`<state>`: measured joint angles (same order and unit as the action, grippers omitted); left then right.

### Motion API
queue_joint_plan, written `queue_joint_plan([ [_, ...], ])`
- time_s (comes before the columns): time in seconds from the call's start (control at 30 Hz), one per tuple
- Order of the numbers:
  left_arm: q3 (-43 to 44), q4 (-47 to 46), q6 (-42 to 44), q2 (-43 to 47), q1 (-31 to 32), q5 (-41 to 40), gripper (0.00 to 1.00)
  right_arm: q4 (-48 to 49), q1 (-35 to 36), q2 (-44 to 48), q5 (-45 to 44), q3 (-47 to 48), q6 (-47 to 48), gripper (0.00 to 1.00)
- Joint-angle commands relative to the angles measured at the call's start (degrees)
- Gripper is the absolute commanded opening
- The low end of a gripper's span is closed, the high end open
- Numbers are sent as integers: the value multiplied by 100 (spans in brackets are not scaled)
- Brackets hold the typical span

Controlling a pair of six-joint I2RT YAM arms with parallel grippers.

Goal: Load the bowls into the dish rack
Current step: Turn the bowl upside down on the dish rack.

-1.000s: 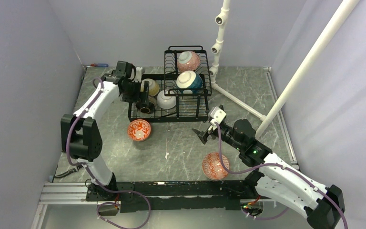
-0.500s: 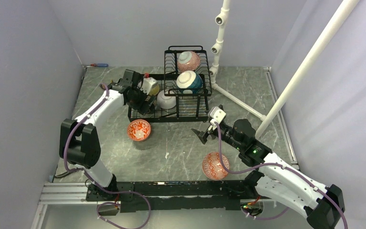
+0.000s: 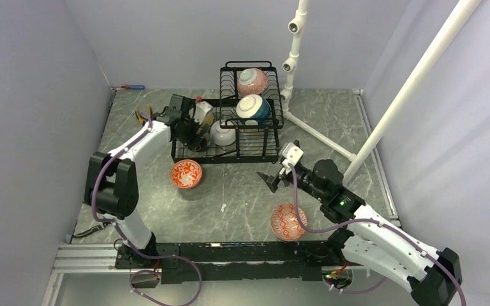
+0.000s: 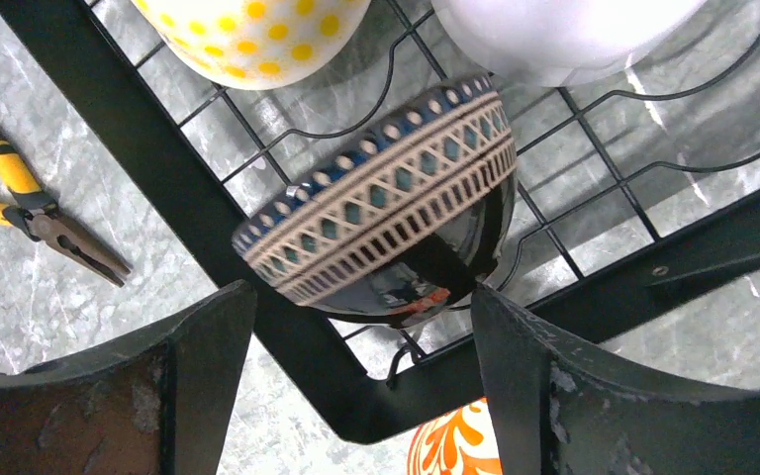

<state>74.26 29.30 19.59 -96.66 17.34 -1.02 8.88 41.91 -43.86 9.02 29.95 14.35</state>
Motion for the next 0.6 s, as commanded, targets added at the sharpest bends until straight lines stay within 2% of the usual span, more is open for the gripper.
queue_joint_plan([
  [0.0, 149, -343, -122, -238, 23, -161, 83, -7, -11, 187, -88, 156, -3, 100],
  [0.33, 461, -515, -430, -630, -37, -451, 75, 4, -11, 189, -98, 133, 20, 100],
  [0.57, 908, -324, -702, -1089, -315, 10, 71, -27, -6, 200, -118, 125, 41, 100],
])
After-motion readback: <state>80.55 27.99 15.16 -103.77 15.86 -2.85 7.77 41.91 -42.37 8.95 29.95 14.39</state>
